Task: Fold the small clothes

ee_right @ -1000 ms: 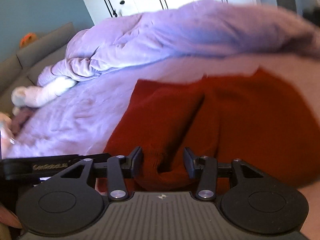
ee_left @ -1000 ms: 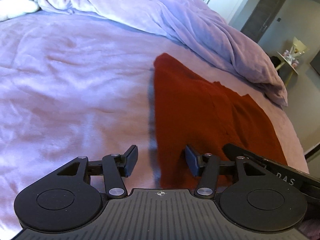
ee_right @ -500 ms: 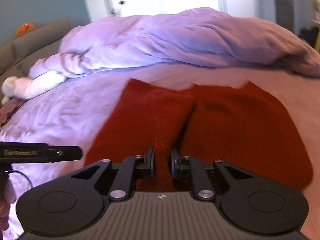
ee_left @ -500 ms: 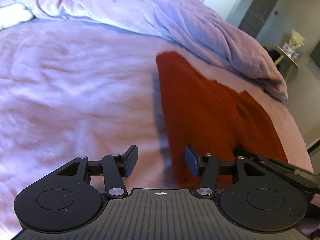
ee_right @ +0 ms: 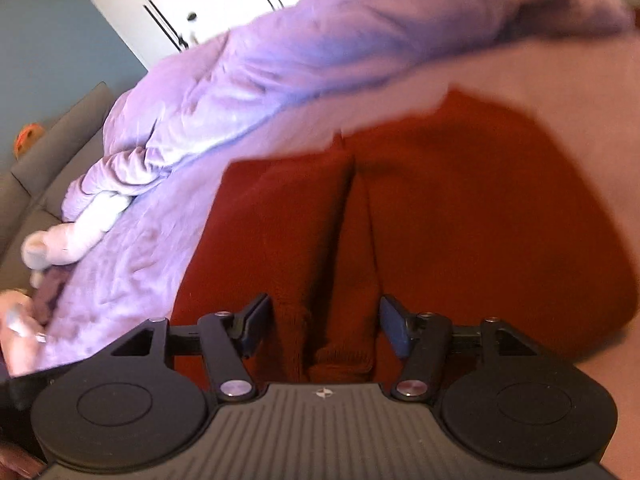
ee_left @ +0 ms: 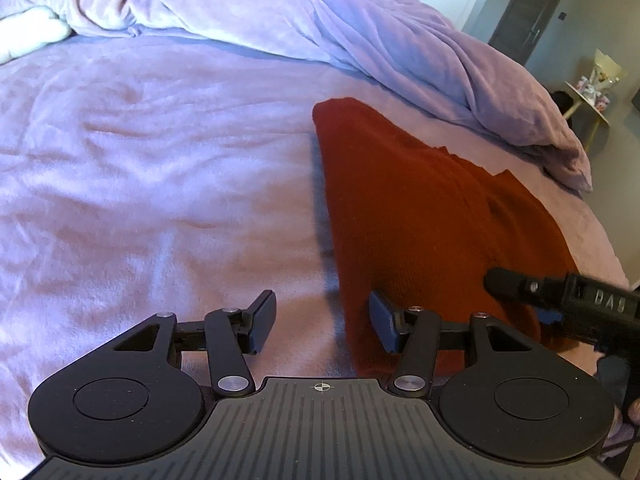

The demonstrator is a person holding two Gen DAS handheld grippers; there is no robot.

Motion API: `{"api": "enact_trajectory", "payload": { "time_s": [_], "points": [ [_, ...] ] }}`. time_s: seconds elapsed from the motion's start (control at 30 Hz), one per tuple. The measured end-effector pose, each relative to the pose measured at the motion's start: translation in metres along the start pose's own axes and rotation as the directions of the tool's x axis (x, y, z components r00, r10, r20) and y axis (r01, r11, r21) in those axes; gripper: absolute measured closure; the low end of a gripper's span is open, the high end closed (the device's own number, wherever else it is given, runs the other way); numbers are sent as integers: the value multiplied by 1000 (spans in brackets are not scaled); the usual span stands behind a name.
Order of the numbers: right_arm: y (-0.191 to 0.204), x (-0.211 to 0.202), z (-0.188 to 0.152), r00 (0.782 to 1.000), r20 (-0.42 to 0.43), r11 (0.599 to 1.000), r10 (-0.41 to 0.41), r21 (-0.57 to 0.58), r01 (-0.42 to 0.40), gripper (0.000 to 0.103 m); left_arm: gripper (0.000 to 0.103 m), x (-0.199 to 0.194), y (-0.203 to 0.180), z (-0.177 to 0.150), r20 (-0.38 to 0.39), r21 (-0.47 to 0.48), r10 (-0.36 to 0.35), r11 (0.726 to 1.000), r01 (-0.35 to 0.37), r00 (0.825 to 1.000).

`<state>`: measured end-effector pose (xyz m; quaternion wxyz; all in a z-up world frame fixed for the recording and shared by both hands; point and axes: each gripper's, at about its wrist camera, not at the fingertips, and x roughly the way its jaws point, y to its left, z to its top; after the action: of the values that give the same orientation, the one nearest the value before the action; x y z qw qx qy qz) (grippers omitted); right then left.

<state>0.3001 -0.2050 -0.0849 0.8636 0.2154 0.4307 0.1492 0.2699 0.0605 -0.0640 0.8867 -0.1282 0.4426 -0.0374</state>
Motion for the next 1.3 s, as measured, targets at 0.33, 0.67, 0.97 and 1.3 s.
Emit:
{"api": "enact_trajectory", "payload": {
  "time_s": [0.33, 0.67, 0.97, 1.3],
  "points": [
    [22, 25, 10, 998, -12, 996, 65, -52, -65, 73, 46, 2, 4, -2, -3, -11, -1, 1000, 1, 1000],
    [44, 33, 16, 999, -34, 987, -10, -158, 5, 78, 45, -5, 5, -8, -20, -29, 27, 999, -27, 999],
    [97, -14, 0, 922, 323, 709, -212, -599, 372, 88, 40, -23, -35, -24, 0, 34, 1, 999, -1, 1000],
    [-13, -24, 20, 829, 325, 689, -456, -461, 559, 82, 38, -1, -81, -34, -84, 75, -55, 995, 62, 995]
  ]
}}
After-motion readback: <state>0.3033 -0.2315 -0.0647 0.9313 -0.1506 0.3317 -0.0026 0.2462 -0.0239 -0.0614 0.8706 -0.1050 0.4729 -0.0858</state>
